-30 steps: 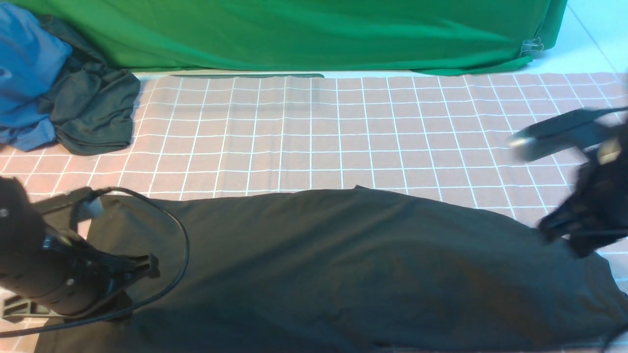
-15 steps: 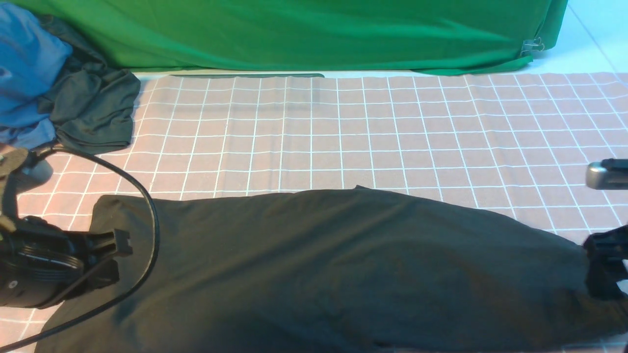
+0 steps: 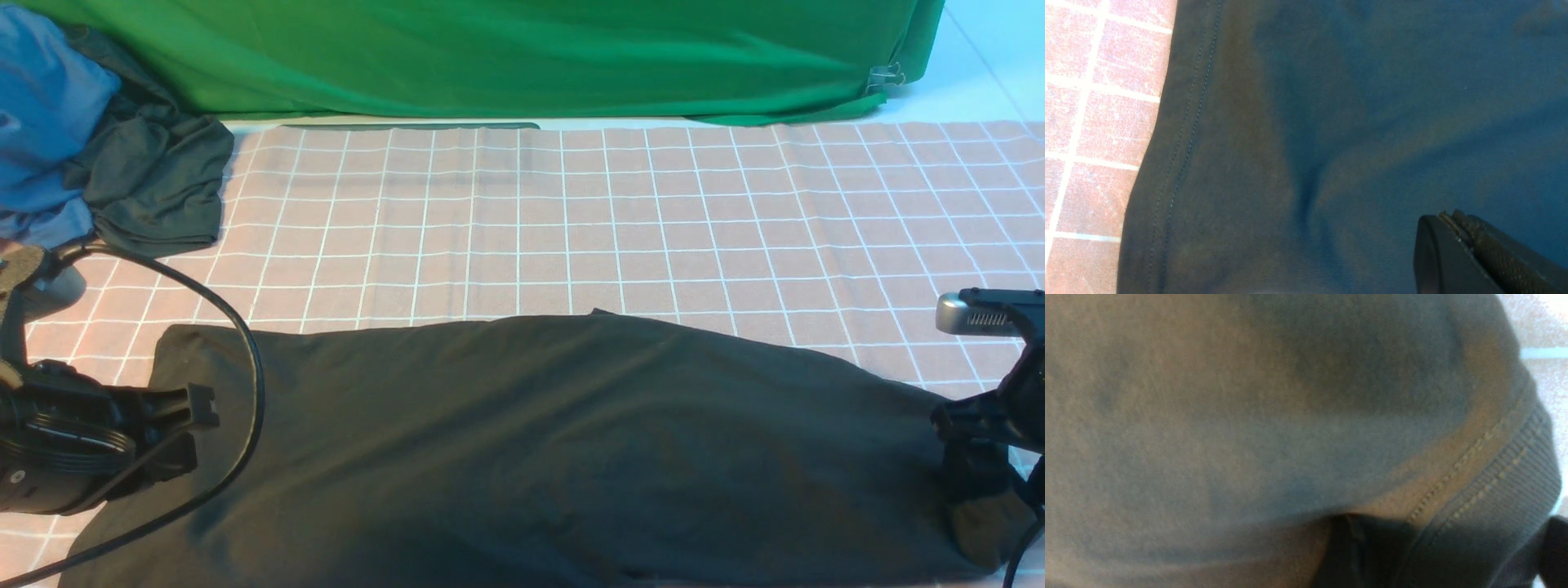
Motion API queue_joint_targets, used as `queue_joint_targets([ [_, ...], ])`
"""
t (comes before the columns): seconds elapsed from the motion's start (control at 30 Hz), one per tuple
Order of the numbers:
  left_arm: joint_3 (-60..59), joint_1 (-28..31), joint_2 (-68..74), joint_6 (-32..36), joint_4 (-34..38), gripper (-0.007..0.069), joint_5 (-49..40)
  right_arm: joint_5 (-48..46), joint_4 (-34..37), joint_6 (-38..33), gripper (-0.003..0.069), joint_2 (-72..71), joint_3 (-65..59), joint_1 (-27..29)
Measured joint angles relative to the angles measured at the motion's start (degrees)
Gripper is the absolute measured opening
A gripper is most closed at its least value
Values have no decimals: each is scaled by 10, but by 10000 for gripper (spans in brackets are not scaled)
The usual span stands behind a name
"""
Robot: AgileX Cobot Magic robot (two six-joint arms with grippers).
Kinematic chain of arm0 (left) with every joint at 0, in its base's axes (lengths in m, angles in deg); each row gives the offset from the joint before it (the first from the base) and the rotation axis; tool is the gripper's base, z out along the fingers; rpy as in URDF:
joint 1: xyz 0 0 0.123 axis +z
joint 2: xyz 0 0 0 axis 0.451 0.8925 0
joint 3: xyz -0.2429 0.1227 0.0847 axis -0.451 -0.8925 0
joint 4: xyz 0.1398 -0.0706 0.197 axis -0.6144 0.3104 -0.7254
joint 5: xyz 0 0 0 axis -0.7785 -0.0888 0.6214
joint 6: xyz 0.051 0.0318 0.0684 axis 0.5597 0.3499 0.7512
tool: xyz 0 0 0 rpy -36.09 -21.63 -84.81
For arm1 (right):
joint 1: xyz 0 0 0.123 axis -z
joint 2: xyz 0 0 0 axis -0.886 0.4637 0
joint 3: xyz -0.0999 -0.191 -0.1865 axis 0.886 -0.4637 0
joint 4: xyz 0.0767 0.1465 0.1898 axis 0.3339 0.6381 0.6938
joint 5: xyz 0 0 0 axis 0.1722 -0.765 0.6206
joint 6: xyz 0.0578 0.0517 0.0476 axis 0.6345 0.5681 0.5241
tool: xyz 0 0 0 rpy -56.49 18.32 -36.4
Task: Fold a long-sleeved shirt over a pink coffee tablecloth.
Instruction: 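Pull the folded dark garment lengthwise by its ends to straighten it flat on the table, then fold the right end of the dark garment over onto its left end with the right gripper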
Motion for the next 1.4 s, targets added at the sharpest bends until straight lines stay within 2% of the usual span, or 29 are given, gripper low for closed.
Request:
queue_joint_targets([
  [0.1, 0, 0, 0, 2, 0, 14, 0, -2, -1, -13, 392, 0, 0, 2],
  [0.2, 0, 0, 0, 3, 0, 14, 0, -3, 14, -31, 178, 1, 0, 2],
  [0.27, 0, 0, 0, 4, 0, 14, 0, -5, 14, -36, 122, 1, 0, 2],
  [0.4, 0, 0, 0, 10, 0, 14, -1, -30, -5, -36, 121, -4, 9, 2],
  [0.5, 0, 0, 0, 15, 0, 14, -2, -41, -43, -1, 121, -35, 10, 9],
  [0.67, 0, 0, 0, 17, 0, 14, -2, -66, -89, 29, 121, -97, 18, 75],
  [0.8, 0, 0, 0, 17, 0, 14, 4, -112, -82, 29, 121, -122, 49, 126],
  [0.93, 0, 0, 0, 17, 0, 14, 10, -137, -28, 12, 121, -150, 90, 120],
  [1.1, 0, 0, 0, 17, 0, 14, 15, -157, 23, 16, 121, -182, 157, 46],
  [1.3, 0, 0, 0, 17, 0, 14, 16, -162, 44, 68, 121, -186, 226, -85],
  [1.4, 0, 0, 0, 17, 2, 14, 17, -142, 48, 112, 121, -186, 259, -168],
])
